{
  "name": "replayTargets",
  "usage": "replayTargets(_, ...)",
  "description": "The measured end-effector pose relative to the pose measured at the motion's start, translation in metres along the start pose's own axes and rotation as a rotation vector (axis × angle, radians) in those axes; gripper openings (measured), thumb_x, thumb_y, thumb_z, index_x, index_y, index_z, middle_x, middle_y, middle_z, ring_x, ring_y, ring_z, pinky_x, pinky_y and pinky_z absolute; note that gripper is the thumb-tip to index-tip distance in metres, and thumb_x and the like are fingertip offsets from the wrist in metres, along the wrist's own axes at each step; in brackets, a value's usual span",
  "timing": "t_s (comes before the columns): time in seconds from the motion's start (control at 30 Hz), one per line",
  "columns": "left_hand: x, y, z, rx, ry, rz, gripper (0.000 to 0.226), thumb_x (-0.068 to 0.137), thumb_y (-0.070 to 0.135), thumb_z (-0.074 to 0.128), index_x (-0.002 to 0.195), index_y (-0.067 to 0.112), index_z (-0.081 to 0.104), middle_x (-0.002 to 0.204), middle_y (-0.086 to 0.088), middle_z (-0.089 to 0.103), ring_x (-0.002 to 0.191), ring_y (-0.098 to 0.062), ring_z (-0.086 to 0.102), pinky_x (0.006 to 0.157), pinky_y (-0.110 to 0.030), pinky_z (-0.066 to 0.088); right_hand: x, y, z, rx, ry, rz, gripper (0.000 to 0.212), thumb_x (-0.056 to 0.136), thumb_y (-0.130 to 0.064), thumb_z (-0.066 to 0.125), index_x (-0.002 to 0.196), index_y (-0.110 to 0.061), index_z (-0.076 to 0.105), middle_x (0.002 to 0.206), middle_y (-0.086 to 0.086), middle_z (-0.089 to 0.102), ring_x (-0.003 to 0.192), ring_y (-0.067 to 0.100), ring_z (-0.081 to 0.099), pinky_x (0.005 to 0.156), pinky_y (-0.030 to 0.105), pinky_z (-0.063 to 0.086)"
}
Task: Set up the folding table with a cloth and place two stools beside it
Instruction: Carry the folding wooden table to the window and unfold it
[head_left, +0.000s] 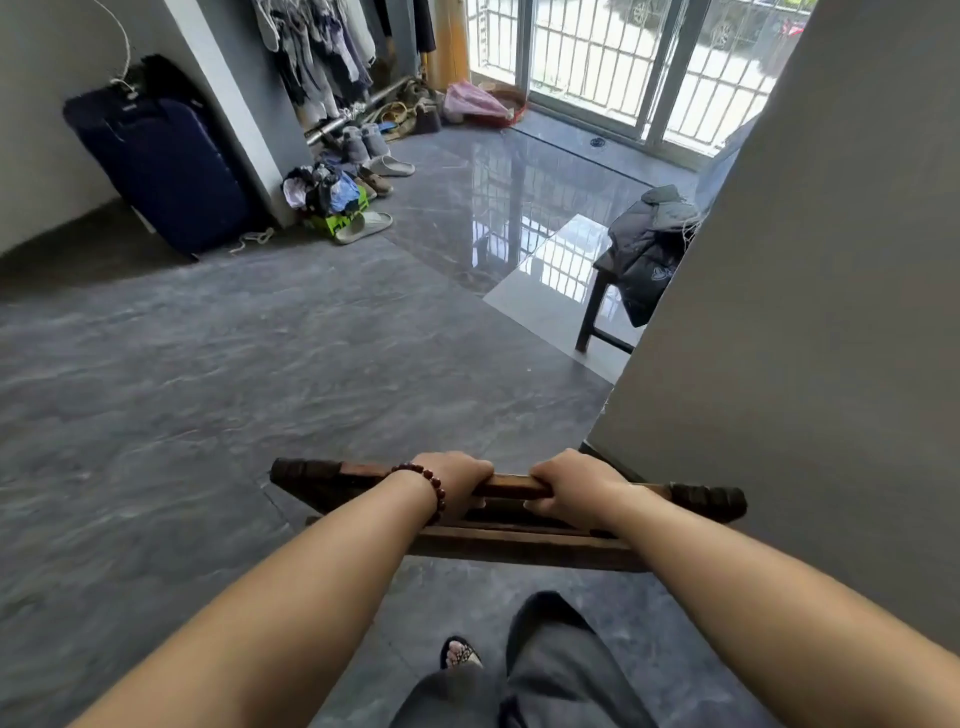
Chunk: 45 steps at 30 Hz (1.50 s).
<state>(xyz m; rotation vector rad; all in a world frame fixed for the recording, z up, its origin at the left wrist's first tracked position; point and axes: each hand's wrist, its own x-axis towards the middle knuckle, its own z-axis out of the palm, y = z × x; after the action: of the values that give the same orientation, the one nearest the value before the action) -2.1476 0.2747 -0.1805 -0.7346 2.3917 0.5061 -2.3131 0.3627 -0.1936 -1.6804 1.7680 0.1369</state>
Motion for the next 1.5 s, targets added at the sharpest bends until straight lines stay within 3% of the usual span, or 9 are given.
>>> replayTargets(0.2, 0.037, -0.051, -0.043, -0.001, 0.002, -0.027, 0.022, 0.094, 0.029, 0.048, 0.112, 0.018, 0.049, 0.119, -0.008, 0.056, 0.11, -0.03, 0.054, 0.085, -0.038, 0.044, 0.065, 0.001, -0.042, 0.007, 0.004, -0.013, 0.01, 0.085, -0.036, 0.058, 0.08, -0.028, 0.054, 0.079, -0.004, 0.055, 0.074, 0.019, 0.052, 0.063, 0.027, 0.036)
replayTargets(0.33, 0.058, -0.084, -0.069, -0.009, -0.017, -0.049, 0.023, 0.094, 0.031, 0.048, 0.113, 0.019, 0.049, 0.118, -0.007, 0.057, 0.108, -0.029, 0.055, 0.086, -0.04, 0.047, 0.106, -0.001, -0.072, -0.026, -0.001, -0.041, 0.017, 0.086, -0.038, 0.057, 0.092, -0.023, 0.061, 0.085, 0.001, 0.058, 0.083, 0.024, 0.057, 0.066, 0.028, 0.038)
replayTargets(0.5, 0.084, -0.122, -0.1, -0.019, 0.014, -0.054, 0.023, 0.093, 0.03, 0.048, 0.113, 0.018, 0.048, 0.117, -0.007, 0.057, 0.108, -0.029, 0.055, 0.08, -0.036, 0.043, 0.153, -0.001, -0.109, -0.032, -0.004, -0.055, 0.017, 0.087, -0.039, 0.057, 0.09, -0.023, 0.061, 0.089, 0.002, 0.063, 0.082, 0.023, 0.058, 0.068, 0.031, 0.045)
replayTargets(0.7, 0.113, -0.173, -0.134, -0.024, 0.023, -0.053, 0.023, 0.093, 0.029, 0.049, 0.113, 0.018, 0.049, 0.117, -0.008, 0.058, 0.108, -0.03, 0.055, 0.082, -0.038, 0.045, 0.21, -0.01, -0.146, -0.073, 0.021, -0.064, 0.019, 0.086, -0.042, 0.057, 0.091, -0.024, 0.061, 0.093, 0.003, 0.064, 0.087, 0.025, 0.06, 0.066, 0.03, 0.04)
replayTargets(0.9, 0.148, -0.229, -0.18, -0.039, 0.033, -0.016, 0.021, 0.092, 0.029, 0.052, 0.111, 0.019, 0.051, 0.115, -0.007, 0.058, 0.106, -0.029, 0.056, 0.076, -0.032, 0.04, 0.266, -0.02, -0.188, -0.046, 0.025, -0.013, 0.014, 0.086, -0.042, 0.057, 0.079, -0.031, 0.054, 0.078, -0.005, 0.059, 0.075, 0.018, 0.056, 0.06, 0.029, 0.04)
replayTargets(1.13, 0.184, -0.291, -0.225, -0.01, 0.036, 0.043, 0.023, 0.092, 0.028, 0.053, 0.112, 0.016, 0.053, 0.116, -0.011, 0.059, 0.106, -0.03, 0.056, 0.077, -0.031, 0.038, 0.327, -0.033, -0.23, -0.098, 0.063, -0.01, 0.014, 0.088, -0.04, 0.053, 0.08, -0.03, 0.048, 0.092, 0.002, 0.064, 0.088, 0.025, 0.059, 0.067, 0.031, 0.038)
replayTargets(1.27, 0.206, -0.315, -0.249, 0.023, 0.02, 0.064, 0.024, 0.092, 0.028, 0.053, 0.112, 0.015, 0.053, 0.116, -0.011, 0.059, 0.106, -0.03, 0.056, 0.077, -0.031, 0.038, 0.359, -0.031, -0.248, -0.102, 0.076, -0.002, 0.011, 0.088, -0.037, 0.053, 0.087, -0.026, 0.054, 0.096, 0.004, 0.064, 0.09, 0.026, 0.058, 0.067, 0.03, 0.038)
replayTargets(1.4, 0.231, -0.345, -0.281, 0.046, 0.037, 0.065, 0.021, 0.093, 0.027, 0.051, 0.111, 0.017, 0.053, 0.114, -0.008, 0.059, 0.104, -0.028, 0.057, 0.073, -0.031, 0.039, 0.398, -0.025, -0.276, -0.048, 0.085, -0.005, 0.008, 0.087, -0.035, 0.054, 0.082, -0.03, 0.051, 0.087, -0.003, 0.059, 0.083, 0.022, 0.056, 0.066, 0.03, 0.039)
replayTargets(1.5, 0.256, -0.366, -0.311, 0.059, 0.036, 0.063, 0.019, 0.093, 0.025, 0.05, 0.11, 0.017, 0.053, 0.112, -0.007, 0.06, 0.101, -0.027, 0.057, 0.073, -0.031, 0.039, 0.433, -0.016, -0.301, -0.013, 0.103, -0.005, 0.01, 0.086, -0.035, 0.055, 0.077, -0.032, 0.05, 0.072, -0.011, 0.051, 0.07, 0.015, 0.051, 0.055, 0.024, 0.033)
